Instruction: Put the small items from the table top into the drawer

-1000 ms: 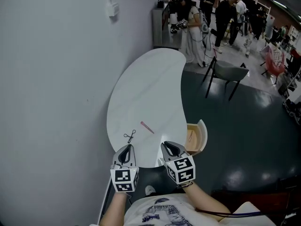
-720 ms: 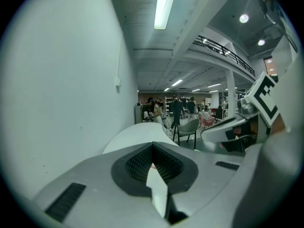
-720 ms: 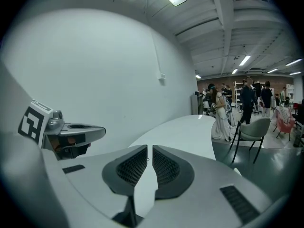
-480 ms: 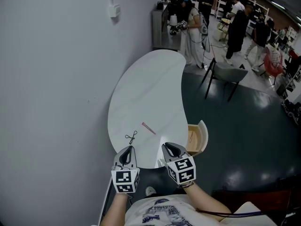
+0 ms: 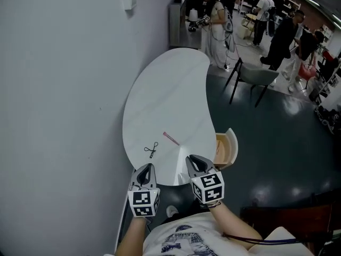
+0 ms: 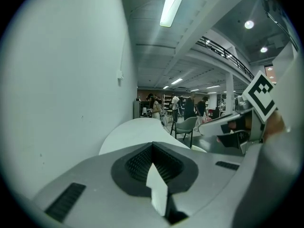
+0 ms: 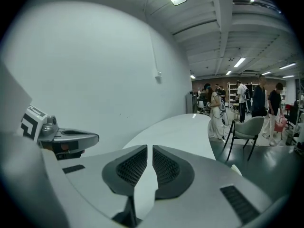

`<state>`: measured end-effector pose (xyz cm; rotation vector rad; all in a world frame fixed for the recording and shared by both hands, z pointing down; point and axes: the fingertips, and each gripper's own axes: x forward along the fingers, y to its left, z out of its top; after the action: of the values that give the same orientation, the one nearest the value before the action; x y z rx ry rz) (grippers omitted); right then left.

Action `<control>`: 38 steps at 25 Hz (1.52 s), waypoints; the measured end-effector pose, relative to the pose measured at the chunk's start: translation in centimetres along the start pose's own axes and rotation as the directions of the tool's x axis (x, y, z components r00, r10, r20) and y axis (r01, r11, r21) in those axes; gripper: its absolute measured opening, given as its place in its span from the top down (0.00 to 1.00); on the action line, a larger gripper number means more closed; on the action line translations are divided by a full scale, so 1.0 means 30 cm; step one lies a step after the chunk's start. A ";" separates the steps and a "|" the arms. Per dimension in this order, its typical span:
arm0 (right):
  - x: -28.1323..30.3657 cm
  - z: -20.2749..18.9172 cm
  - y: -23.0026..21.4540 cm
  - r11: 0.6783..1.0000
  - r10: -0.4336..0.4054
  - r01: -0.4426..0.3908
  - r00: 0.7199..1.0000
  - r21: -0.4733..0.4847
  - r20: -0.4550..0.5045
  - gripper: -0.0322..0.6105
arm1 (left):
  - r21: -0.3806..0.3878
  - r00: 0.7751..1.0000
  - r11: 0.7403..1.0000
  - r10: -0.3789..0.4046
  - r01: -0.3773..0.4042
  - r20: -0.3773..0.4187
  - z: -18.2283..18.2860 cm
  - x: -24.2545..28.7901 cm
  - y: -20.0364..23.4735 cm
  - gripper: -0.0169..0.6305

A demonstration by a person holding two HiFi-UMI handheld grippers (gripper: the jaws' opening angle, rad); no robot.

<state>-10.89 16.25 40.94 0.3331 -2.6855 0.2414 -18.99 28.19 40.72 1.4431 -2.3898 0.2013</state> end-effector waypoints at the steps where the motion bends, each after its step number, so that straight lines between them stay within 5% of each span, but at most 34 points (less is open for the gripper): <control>1: 0.010 -0.003 0.001 1.000 -0.001 0.001 1.000 -0.006 -0.007 0.87 | -0.008 1.000 1.000 0.000 0.000 -0.004 -0.009 0.005 0.010 0.94; 16: 0.379 -0.020 -0.062 0.994 0.083 -0.092 0.987 -0.063 -0.135 0.86 | -0.049 0.997 0.997 0.048 -0.051 -0.062 -0.037 0.252 0.185 0.94; 20: 0.503 -0.032 -0.078 0.987 0.141 -0.153 0.973 -0.053 -0.184 0.79 | -0.081 0.993 0.994 0.068 -0.076 -0.091 -0.051 0.334 0.234 0.94; 38: 0.802 -0.196 -0.126 0.949 0.248 -0.304 0.881 -0.080 -0.403 0.77 | -0.086 0.973 0.985 0.129 -0.148 -0.190 -0.098 0.596 0.328 0.94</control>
<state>-28.83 9.24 56.96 -0.1376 -2.3268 0.1767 -34.62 18.87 50.40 1.1612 -2.3154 0.2357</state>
